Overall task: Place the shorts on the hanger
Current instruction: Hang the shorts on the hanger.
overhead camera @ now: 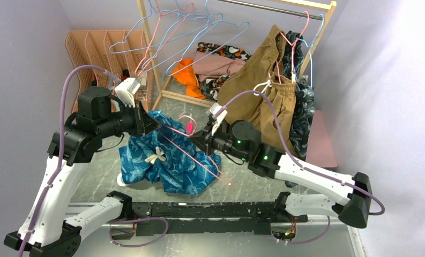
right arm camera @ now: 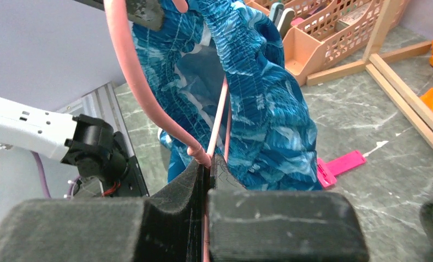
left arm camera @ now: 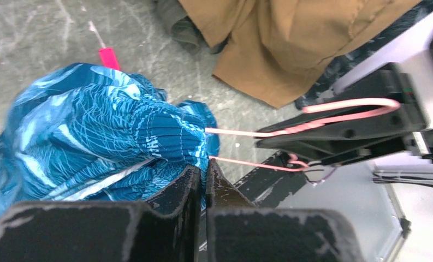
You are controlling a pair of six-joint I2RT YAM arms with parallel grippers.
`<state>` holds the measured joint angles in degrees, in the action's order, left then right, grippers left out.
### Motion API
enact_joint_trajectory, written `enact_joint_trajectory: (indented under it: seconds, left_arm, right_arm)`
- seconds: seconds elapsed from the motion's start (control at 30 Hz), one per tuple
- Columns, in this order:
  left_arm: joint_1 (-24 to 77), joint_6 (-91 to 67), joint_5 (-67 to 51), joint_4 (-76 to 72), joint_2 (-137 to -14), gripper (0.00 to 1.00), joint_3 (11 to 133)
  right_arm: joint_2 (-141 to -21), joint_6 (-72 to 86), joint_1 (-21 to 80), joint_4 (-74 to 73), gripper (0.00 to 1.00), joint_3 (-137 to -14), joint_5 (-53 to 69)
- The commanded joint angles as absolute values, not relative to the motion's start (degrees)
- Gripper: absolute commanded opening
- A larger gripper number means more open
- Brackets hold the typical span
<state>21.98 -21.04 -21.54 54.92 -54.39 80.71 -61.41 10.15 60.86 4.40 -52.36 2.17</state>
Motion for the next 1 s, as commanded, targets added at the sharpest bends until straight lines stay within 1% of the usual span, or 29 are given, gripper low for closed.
enact_joint_trajectory:
  seconds: [0.0,0.13,0.23,0.3,0.4,0.57,0.7,0.73,0.77,0.87,0.9,0.97]
  left_arm:
    - [22.32,-25.54,-29.76,47.23,-54.3,0.07,79.61]
    - [22.37,-27.33,-33.61,44.57,-54.26,0.07,78.26]
    - [22.41,-27.14,-33.22,44.58,-53.75,0.07,77.04]
    - [22.41,-26.97,-33.32,44.88,-53.76,0.07,76.27]
    - [22.4,-28.03,-35.64,43.21,-54.69,0.07,75.86]
    - [22.71,-29.08,-37.66,41.61,-56.12,0.07,77.28]
    - [22.76,-28.77,-36.67,41.79,-57.03,0.07,77.13]
    - [22.76,-28.67,-36.65,42.03,-57.51,0.09,77.43]
    - [22.76,-28.61,-36.61,42.16,-57.91,0.14,77.95]
    - [22.76,-28.36,-36.24,42.76,-59.12,0.42,80.63]
    - [22.76,-28.14,-36.09,43.04,-59.39,0.49,81.59]
    - [22.76,-27.96,-35.72,43.57,-60.02,0.58,83.45]
  right_arm:
    - [-66.13,11.48,61.16,14.18,0.0,-53.18,2.32]
    - [-68.64,11.7,61.5,19.17,0.0,-52.62,0.79]
    - [-67.28,11.94,61.46,27.46,0.0,-48.52,0.84]
    - [-67.07,12.69,61.44,32.09,0.0,-46.96,4.71]
    - [-70.76,14.42,61.48,34.8,0.0,-48.66,11.93]
    - [-72.24,20.58,61.28,46.87,0.0,-44.82,12.5]
    - [-73.3,23.64,61.05,50.82,0.0,-44.72,16.7]
    - [-73.45,24.49,60.99,51.48,0.0,-44.67,17.56]
    - [-73.43,25.31,60.85,52.34,0.0,-44.32,17.78]
    - [-72.68,28.46,60.17,55.83,0.0,-41.99,17.41]
    - [-72.39,29.87,59.7,57.22,0.0,-41.14,17.52]
    - [-71.96,32.42,58.77,60.52,0.0,-39.35,17.81]
